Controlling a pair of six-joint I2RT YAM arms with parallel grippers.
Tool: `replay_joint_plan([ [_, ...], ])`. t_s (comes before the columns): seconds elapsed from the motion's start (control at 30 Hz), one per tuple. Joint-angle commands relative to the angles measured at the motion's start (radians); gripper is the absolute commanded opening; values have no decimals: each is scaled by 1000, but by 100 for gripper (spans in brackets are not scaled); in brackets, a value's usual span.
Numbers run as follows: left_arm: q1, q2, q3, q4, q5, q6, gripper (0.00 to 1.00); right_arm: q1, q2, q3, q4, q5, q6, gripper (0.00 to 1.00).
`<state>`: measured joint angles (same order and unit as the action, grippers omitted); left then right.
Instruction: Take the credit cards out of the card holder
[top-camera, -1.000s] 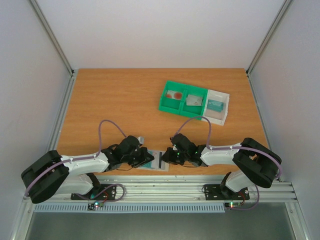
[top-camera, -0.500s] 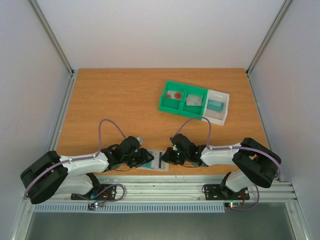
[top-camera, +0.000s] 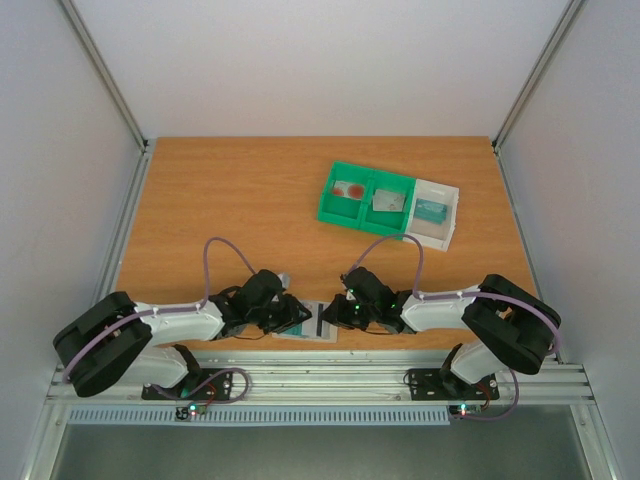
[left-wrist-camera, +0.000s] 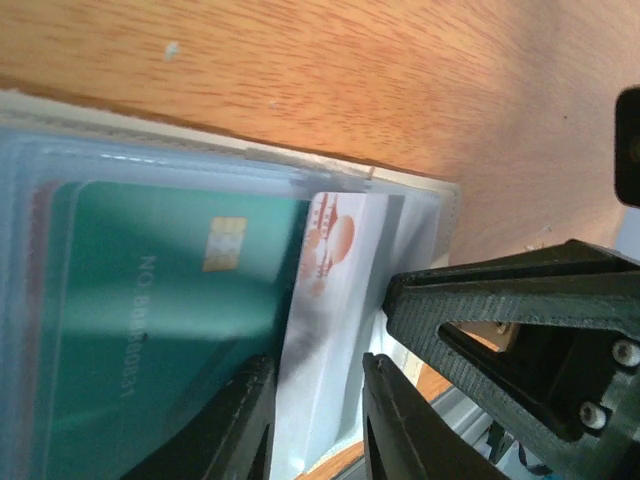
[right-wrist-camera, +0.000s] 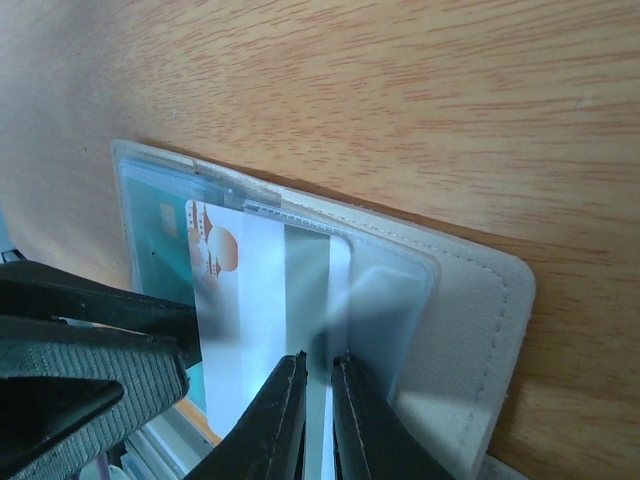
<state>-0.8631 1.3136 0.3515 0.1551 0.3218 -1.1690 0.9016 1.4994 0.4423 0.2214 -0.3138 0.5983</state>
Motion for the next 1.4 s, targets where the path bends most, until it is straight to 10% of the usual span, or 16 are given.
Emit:
replay_joint_plan([
  [0.0,-10,37,3,51,4,-3,20,12,65,-43,-46,22,18,9],
  [0.13,-8,8,3,24,-18,6,1,11,65,-45,-51,21,15,9],
  [0.83,-8,-6,-25,184,64,-20,1,11,74,-26,-70,12,-1,13],
  [1.37,-9,-51,-63,269,20,-39,24,11,60,-46,-55,14,14,12],
])
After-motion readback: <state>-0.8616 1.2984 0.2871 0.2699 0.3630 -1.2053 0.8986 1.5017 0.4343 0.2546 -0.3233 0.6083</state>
